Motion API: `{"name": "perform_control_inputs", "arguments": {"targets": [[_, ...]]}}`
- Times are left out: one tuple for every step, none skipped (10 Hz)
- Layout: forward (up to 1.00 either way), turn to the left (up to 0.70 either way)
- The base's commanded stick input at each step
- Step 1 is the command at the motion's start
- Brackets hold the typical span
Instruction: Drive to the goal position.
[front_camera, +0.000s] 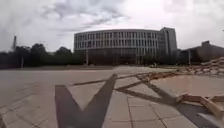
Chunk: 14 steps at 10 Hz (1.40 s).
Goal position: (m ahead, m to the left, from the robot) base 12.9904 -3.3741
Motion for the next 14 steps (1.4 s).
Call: {"name": "perform_control_inputs", "arguments": {"targets": [[0.7, 0.0], [0.7, 0.0], [0.7, 0.0], [0.7, 0.0], [0.7, 0.0], [0.7, 0.0], [0.7, 0.0], [0.7, 0.0], [0.7, 0.0], [0.7, 0.0], [0.7, 0.0], [0.7, 0.0], [0.7, 0.0], [0.7, -0.05]]}}
